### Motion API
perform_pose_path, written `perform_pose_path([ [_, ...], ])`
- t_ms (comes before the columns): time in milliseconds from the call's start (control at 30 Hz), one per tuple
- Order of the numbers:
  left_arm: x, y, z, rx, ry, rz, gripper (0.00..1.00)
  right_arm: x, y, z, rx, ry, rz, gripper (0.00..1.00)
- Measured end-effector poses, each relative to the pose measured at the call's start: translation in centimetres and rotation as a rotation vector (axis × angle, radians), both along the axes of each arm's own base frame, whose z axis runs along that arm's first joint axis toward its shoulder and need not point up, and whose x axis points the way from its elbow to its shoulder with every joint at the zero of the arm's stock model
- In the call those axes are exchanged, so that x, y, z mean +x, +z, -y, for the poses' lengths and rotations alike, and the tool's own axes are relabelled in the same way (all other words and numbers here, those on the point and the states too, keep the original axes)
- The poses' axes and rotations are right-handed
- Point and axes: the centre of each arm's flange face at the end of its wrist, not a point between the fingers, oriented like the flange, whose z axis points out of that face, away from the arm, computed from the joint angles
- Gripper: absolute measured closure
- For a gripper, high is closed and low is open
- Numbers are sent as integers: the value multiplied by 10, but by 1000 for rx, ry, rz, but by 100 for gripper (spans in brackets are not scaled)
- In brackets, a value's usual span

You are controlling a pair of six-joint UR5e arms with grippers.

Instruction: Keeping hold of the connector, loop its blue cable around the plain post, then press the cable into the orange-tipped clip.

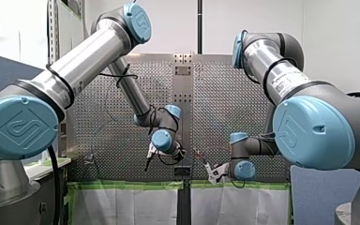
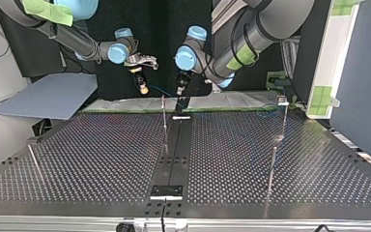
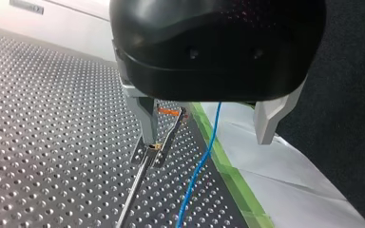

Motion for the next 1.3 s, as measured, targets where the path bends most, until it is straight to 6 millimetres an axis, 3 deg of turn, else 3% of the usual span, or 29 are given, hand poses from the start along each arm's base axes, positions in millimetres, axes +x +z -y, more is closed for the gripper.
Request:
perform_pose_path([
  [633,8,-5,-15,-11,108,-25,0,-1,5,13,-12,77,-36,100],
  [967,24,17,-1,-19,135,-37,0,15,3,-8,45,204,-46,100],
  [1300,37,37,5,-39,202,-46,0,17,1,-10,45,216,-54,100],
])
